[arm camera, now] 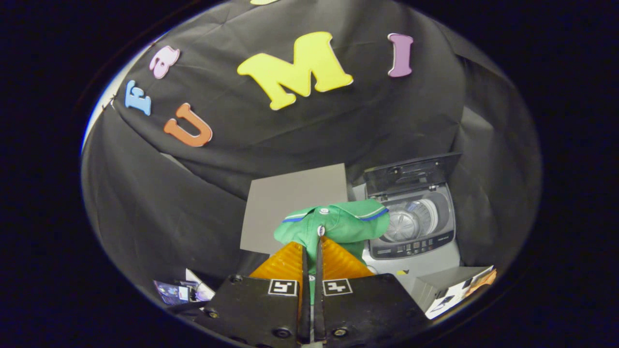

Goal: Put the clothes into the washing machine and then close the washing machine lid.

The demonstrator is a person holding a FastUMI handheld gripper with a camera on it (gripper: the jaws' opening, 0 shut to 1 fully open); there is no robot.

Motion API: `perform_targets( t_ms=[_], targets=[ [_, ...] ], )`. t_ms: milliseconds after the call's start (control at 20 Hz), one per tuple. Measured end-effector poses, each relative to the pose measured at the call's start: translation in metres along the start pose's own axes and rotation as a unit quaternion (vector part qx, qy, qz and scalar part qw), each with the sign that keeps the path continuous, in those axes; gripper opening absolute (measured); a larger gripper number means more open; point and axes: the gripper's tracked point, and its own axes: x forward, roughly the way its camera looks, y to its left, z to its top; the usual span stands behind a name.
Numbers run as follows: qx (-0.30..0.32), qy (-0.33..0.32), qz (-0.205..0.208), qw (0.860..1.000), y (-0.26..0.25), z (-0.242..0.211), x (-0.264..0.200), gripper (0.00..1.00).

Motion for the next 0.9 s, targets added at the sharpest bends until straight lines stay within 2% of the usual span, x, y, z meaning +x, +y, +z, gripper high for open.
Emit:
perform_targets(
  t_ms=[200,500,700,900],
  targets=[
    [0.016,-0.019,-0.001,1.000,-0.039,0.019,-0.019,0.06],
    [0.009,-0.033,0.006,0.999,-0.091,0.049,-0.029,0.06],
    [0.004,-0.026,-0.002,1.000,-0.135,0.052,0.004,0.06],
    [0.036,0.004,-0.016,0.999,-0.182,0.045,0.052,0.06]
  ],
)
